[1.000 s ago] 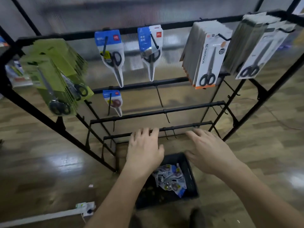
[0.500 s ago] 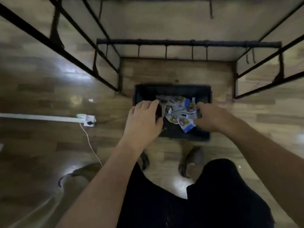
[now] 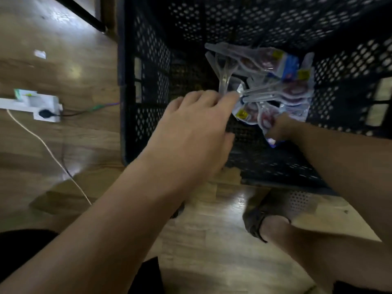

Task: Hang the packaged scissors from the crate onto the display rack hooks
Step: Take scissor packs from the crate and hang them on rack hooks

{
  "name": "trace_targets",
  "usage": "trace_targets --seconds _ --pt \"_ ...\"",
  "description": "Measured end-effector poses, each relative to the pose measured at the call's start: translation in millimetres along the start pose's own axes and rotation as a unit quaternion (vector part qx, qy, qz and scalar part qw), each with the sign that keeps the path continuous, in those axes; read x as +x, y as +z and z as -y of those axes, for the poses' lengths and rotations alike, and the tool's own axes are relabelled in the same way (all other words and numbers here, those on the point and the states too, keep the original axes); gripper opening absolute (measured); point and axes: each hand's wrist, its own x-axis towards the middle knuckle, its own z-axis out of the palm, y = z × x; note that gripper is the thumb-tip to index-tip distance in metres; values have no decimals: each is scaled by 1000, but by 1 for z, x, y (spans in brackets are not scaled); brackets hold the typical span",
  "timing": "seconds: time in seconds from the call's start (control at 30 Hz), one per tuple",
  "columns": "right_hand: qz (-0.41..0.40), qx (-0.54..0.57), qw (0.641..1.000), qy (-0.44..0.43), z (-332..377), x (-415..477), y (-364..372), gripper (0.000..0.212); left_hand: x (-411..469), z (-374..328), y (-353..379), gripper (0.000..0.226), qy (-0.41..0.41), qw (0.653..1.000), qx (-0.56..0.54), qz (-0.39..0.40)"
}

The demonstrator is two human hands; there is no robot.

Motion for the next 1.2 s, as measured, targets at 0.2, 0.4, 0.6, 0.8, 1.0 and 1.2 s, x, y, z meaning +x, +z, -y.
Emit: trace_targets --seconds 0.2,0.4,0.6,0.8,1.0,1.2 --pt "-137 147 978 63 -9 45 31 127 30 7 -3 57 27 999 21 29" --pt "-29 151 986 -60 -16 42 19 50 43 12 -10 54 19 998 40 51" --pt "-39 -104 988 -111 -21 40 6 57 33 22 -1 53 16 994 45 98" --pt "-113 -104 979 -132 21 38 11 35 29 29 -2 52 27 996 36 78" --pt "-204 -70 972 -95 34 80 21 9 25 38 -6 48 32 999 24 33" --pt "-192 -2 976 -103 30 42 24 27 21 45 -8 53 33 997 48 51"
